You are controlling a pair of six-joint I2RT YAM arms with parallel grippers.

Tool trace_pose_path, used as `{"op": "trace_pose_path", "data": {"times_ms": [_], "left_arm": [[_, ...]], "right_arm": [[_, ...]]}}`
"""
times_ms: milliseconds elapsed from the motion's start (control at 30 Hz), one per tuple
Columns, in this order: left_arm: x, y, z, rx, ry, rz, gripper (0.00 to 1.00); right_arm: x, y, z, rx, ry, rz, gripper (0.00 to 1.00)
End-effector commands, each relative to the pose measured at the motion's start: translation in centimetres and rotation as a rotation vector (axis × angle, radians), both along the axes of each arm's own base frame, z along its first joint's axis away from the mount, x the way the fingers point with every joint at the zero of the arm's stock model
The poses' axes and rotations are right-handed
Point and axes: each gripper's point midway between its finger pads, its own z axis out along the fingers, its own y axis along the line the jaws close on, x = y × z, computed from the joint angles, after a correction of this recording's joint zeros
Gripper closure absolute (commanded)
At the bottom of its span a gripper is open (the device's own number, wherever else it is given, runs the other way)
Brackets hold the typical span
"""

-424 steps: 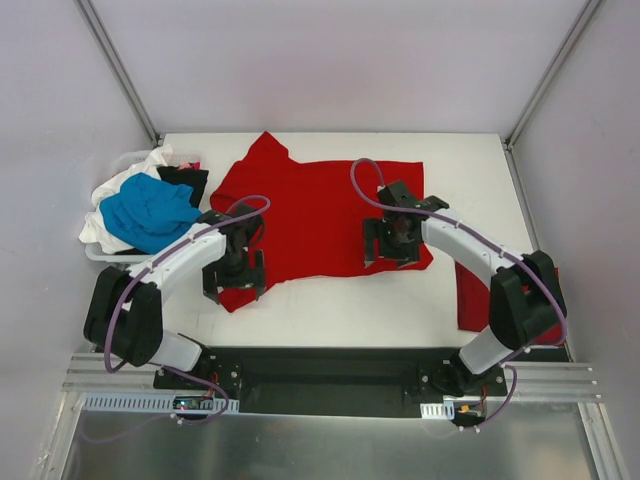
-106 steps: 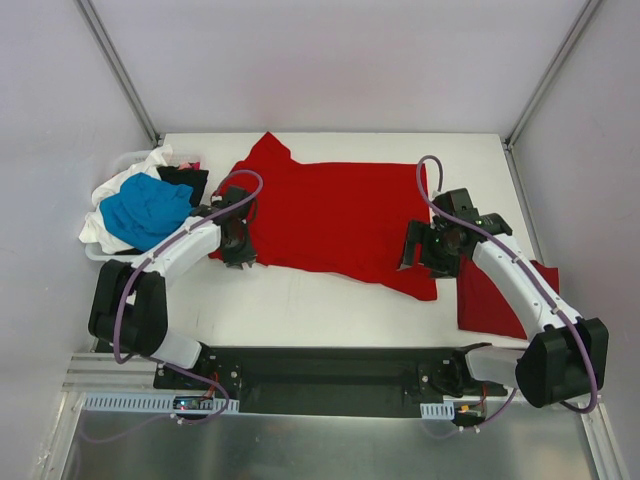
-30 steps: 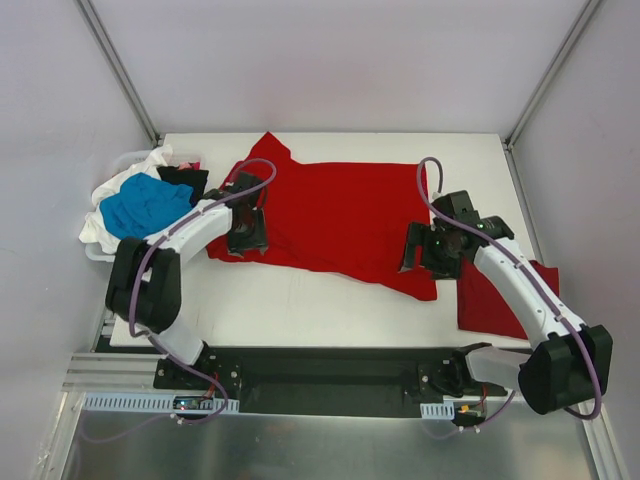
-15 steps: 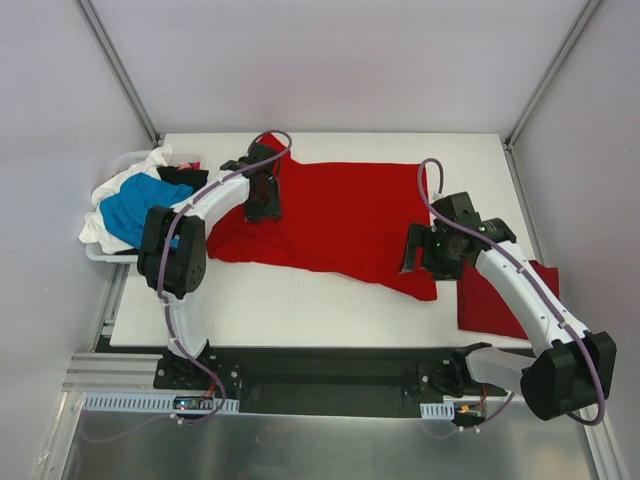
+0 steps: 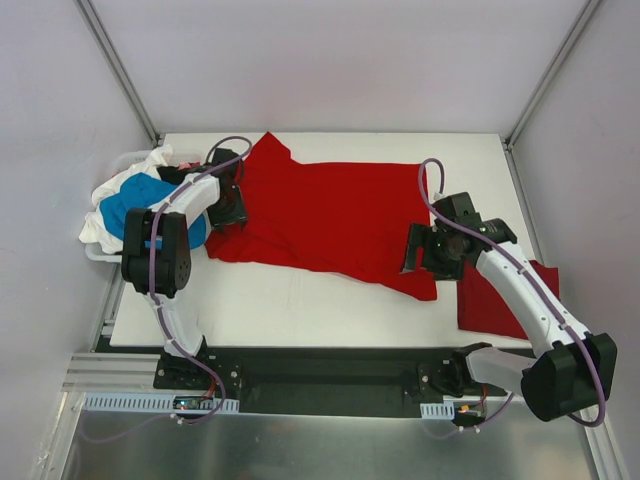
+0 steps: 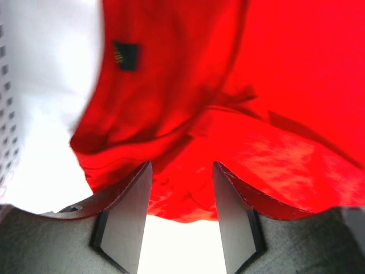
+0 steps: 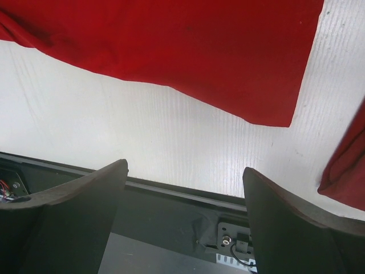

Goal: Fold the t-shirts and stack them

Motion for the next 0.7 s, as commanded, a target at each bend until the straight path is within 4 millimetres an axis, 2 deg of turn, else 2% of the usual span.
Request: {"op": "trace_pose_path", "data": {"times_ms": [0, 100, 333, 467, 667], "left_arm": [[2.0, -0.1, 3.1, 0.015, -0.091, -0.010, 0.53], [3.7, -0.9, 3.5, -0.017, -0.111, -0.025, 0.53], [5.3, -1.0, 2.4, -0.026, -0.096, -0.036, 0.54], [5.2, -0.6, 2.1, -0.031, -0.088, -0.024, 0.55], [3.9, -0.1, 1.5, -0.025, -0.074, -0.022, 0.55]], "right_arm": [[0.0, 0.3, 0.2, 0.007, 0.003, 0.006, 0.14], [-0.1, 0.1, 0.2, -0.001, 0.005, 0.005, 0.14], [-0.8, -0.7, 0.6, -0.030, -0.003, 0.002, 0.14], [-1.1, -1.0, 0.8, -0.038, -0.005, -0.002, 0.14], [-1.2, -1.0, 0.7, -0.038, -0.005, -0.005, 0.14]]}}
